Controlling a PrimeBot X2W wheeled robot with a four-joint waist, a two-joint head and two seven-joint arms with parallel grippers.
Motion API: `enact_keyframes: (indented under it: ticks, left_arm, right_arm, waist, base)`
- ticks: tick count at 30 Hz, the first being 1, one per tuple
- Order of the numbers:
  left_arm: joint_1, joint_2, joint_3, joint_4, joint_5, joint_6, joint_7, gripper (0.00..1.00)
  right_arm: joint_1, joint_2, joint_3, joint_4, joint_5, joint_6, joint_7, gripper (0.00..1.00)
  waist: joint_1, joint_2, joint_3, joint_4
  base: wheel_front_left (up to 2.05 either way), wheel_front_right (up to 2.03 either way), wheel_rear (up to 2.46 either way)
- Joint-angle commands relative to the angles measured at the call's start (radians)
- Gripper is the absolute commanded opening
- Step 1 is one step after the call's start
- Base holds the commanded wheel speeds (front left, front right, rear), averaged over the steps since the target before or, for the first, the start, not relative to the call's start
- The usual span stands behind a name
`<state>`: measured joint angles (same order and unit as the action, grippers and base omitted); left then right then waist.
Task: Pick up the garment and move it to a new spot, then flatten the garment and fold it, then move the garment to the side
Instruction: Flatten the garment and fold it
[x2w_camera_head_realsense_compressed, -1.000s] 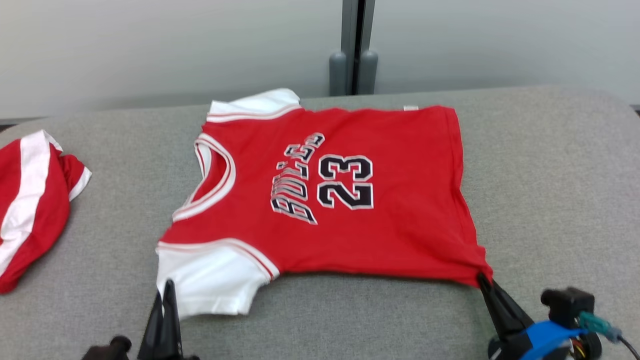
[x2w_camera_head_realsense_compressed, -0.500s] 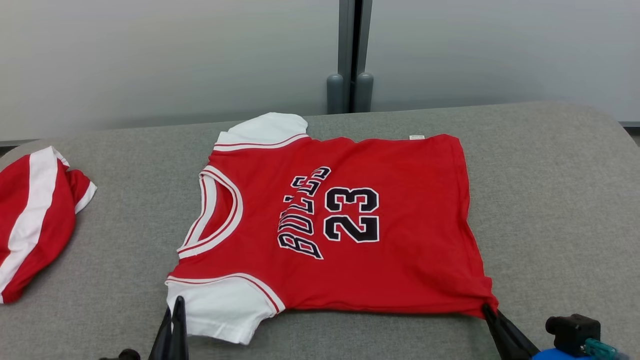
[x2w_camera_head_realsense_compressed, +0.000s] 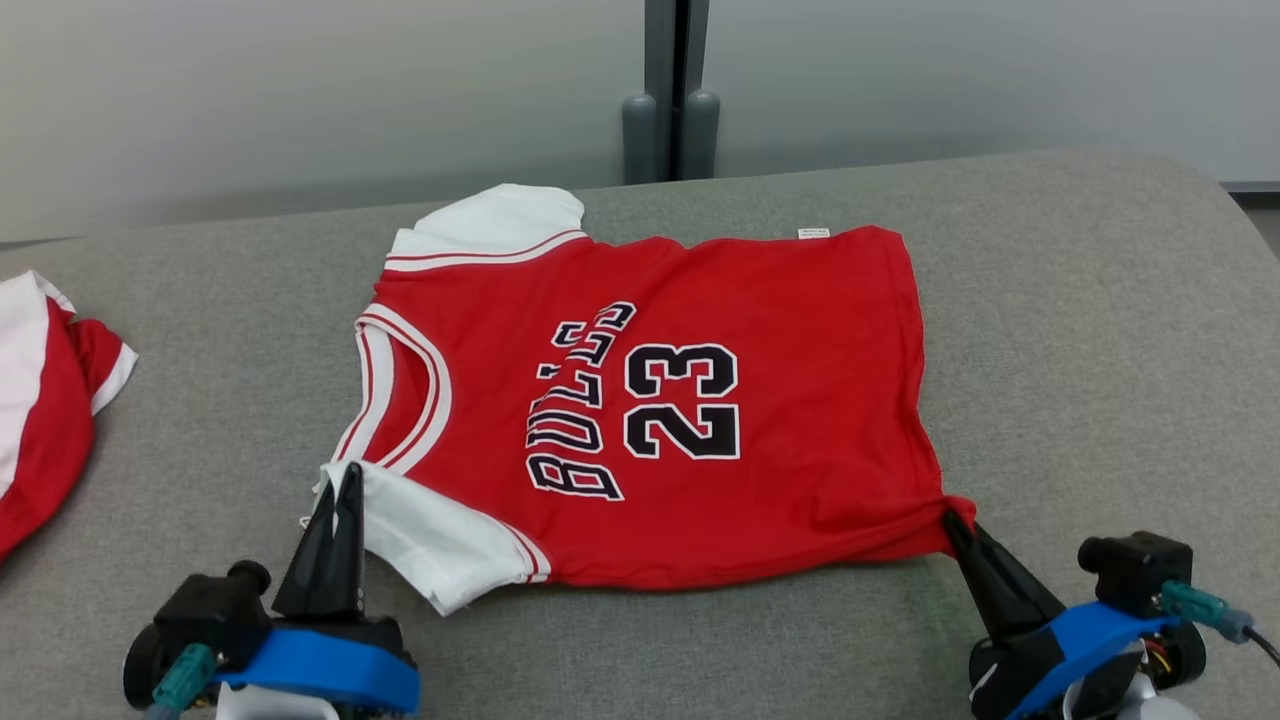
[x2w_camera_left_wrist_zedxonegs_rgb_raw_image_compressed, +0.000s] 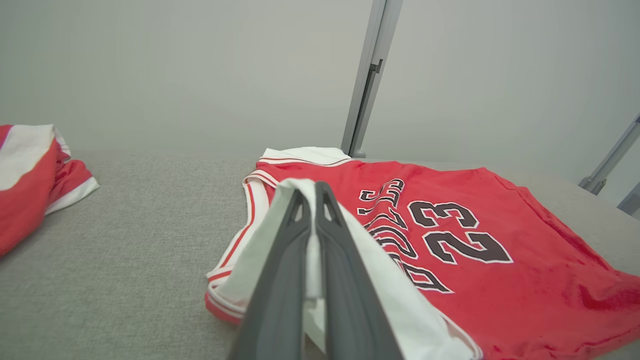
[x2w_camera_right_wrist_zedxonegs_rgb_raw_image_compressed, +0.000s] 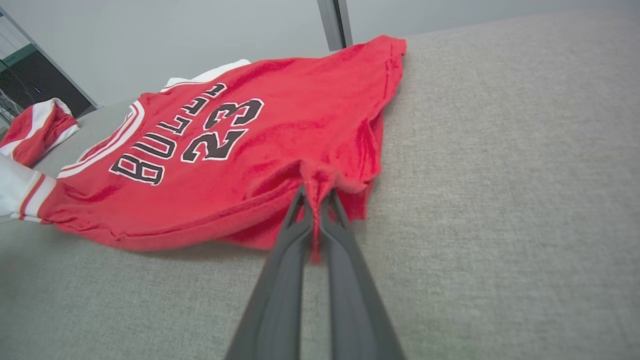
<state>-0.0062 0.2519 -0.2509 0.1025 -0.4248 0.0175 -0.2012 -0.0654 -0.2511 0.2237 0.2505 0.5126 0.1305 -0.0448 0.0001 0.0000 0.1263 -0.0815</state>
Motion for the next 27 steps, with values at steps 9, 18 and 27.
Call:
enact_keyframes:
  ticks: [9, 18, 27]
  left_arm:
    - [-0.198, 0.018, 0.003, 0.139, 0.012, -0.035, -0.02, 0.0]
    - [-0.376, 0.032, -0.008, 0.285, 0.031, -0.072, -0.031, 0.0]
    - [-0.469, 0.015, -0.016, 0.402, 0.05, -0.076, -0.054, 1.0]
  right_arm:
    - [-0.158, 0.022, 0.003, 0.064, 0.01, 0.001, 0.003, 0.0]
    - [-0.329, 0.015, 0.016, 0.171, 0.006, 0.001, -0.028, 0.0]
    - [-0.412, 0.007, 0.043, 0.273, -0.007, 0.001, -0.106, 1.0]
  waist:
    - [-0.0001, 0.0, 0.085, -0.009]
    - [-0.0001, 0.0, 0.169, -0.018]
    - [-0.0001, 0.0, 0.191, -0.017]
  base:
    - [0.0, 0.0, 0.0]
    - [0.0, 0.0, 0.0]
    - [0.0, 0.0, 0.0]
